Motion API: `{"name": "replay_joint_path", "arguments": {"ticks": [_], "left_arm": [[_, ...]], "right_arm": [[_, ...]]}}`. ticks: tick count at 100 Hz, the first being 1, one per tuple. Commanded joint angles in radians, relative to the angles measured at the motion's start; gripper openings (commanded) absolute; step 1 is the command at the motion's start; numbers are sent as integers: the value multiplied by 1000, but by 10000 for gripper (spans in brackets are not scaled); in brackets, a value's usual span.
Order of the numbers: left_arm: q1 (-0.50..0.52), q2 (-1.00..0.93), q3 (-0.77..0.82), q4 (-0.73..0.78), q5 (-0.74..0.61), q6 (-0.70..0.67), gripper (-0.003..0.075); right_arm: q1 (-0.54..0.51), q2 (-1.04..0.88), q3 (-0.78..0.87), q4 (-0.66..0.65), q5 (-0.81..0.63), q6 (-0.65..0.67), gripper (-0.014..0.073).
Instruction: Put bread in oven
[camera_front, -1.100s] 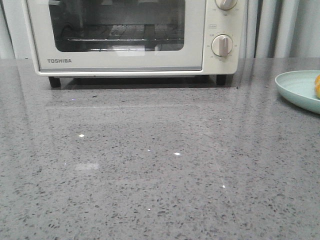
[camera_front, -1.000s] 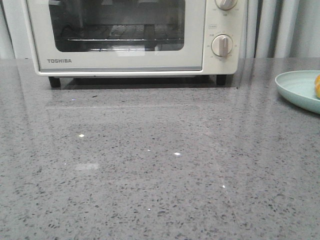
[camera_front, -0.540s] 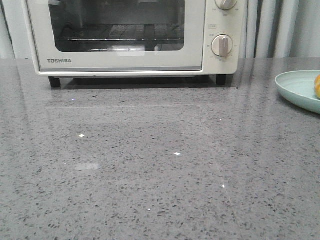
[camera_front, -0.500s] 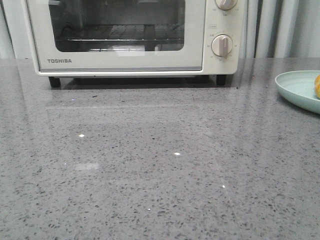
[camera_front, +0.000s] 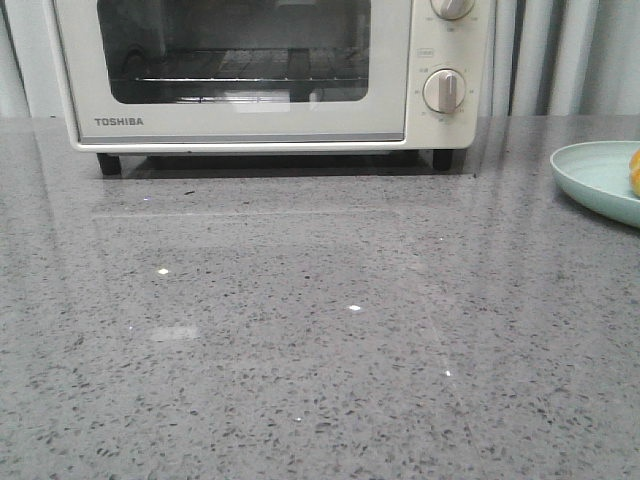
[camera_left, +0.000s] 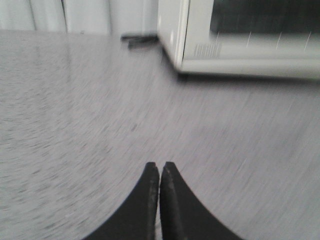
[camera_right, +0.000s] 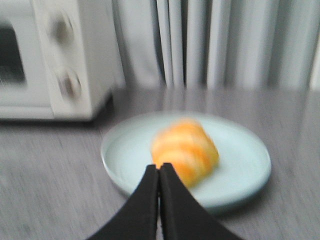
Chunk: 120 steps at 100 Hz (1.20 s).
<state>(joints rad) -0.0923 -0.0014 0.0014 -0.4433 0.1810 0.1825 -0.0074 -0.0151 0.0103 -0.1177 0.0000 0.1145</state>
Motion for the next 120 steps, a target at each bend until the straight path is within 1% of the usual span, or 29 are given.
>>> {"name": "replay_joint_path", "arguments": {"ticks": [1,10,13,20,26,32,45,50,55,64,72,81,87,96,111,120], "left_arm": [[1,-26,21,-326,-216,-11,-21],[1,-26,21,-555,-324,-11,-21],[1,-26,21,-630,-345,-11,-21],[1,-26,21,-726,-386,-11,-21],[1,-26,20,-773,-428,-11,-21],[1,-26,20,-805,-442,-11,-21],[-1,-26,13,-824,-406,-11,-21],[-1,-26,-6,-811,-366,-6,-21],[-1,-15,-38,-748,-301,-1,-22],[-1,42,-139,-530,-172,-1,-21],[-1,160,-259,-324,-57,-1,-21],[-1,336,-417,-184,80,0,-20],[-1,453,-514,-157,162,13,-20],[-5,620,-660,-172,248,122,-21],[-58,814,-847,-248,255,296,-21],[-115,915,-929,-262,255,340,-21]], "right_arm": [[-4,-3,26,103,-222,4,-48],[-4,-3,26,274,-273,4,-48],[-4,-3,26,309,-273,4,-48],[-4,-3,26,362,-224,4,-48],[-4,-3,24,366,-180,4,-48],[-4,-3,24,373,-163,4,-48],[-4,-3,5,436,-151,4,-48],[-4,-3,-18,439,-123,4,-48],[-4,-3,-46,439,-84,4,-48],[-4,-3,-100,439,-13,2,-48],[-4,17,-138,437,26,-21,-48],[-4,69,-184,428,71,-25,-48],[-4,117,-212,401,94,-25,-48],[-4,178,-249,369,96,-25,-48],[-4,246,-287,362,96,-25,-48],[-4,254,-289,362,96,-25,-48]]}}
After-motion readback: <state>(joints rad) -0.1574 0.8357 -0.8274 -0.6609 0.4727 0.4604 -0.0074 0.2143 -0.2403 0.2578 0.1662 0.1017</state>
